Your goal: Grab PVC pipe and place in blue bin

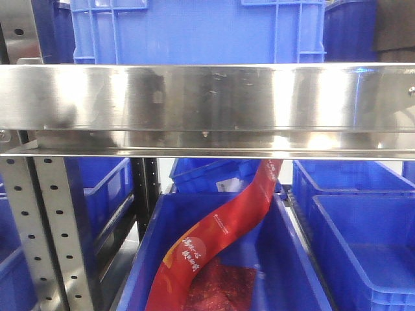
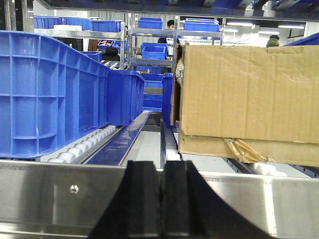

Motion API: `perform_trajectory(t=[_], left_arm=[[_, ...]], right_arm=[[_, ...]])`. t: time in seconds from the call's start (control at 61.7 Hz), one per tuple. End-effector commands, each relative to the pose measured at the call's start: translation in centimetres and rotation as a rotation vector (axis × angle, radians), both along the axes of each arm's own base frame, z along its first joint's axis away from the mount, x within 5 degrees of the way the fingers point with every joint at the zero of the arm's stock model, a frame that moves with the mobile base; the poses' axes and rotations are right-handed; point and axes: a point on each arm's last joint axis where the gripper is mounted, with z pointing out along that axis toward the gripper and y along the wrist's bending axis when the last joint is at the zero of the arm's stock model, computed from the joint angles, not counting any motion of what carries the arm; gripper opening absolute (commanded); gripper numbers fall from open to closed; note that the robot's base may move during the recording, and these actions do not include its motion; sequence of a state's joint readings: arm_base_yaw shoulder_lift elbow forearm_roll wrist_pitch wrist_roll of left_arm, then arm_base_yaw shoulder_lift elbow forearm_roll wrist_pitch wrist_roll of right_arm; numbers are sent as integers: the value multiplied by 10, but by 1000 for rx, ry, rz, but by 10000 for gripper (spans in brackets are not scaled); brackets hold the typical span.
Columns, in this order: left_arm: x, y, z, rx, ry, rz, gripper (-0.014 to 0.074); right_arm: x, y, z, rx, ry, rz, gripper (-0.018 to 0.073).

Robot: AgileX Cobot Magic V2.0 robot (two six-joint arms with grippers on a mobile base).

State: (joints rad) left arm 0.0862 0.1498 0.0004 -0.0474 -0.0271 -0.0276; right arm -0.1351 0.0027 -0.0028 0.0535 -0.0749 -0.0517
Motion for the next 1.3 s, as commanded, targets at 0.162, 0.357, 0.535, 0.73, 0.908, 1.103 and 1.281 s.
perform_trajectory(t=[0.162, 0.357, 0.535, 0.73, 0.908, 1.103, 1.281], left_arm=[[-1, 0, 2, -3, -23, 2, -111], [-1, 0, 2, -3, -23, 2, -111], [-1, 0, 2, -3, -23, 2, -111], [-1, 0, 2, -3, -23, 2, -111], [-1, 0, 2, -3, -23, 2, -111], [-1, 0, 2, -3, -23, 2, -111], [-1, 0, 2, -3, -23, 2, -111]], right_arm=[[0, 0, 0, -9, -6, -5, -169], [0, 0, 0, -9, -6, -5, -169], [0, 0, 0, -9, -6, -5, -169], [0, 0, 0, -9, -6, -5, -169], [0, 0, 0, -9, -6, -5, -169], [0, 0, 0, -9, -6, -5, -169], [0, 0, 0, -9, -6, -5, -169]])
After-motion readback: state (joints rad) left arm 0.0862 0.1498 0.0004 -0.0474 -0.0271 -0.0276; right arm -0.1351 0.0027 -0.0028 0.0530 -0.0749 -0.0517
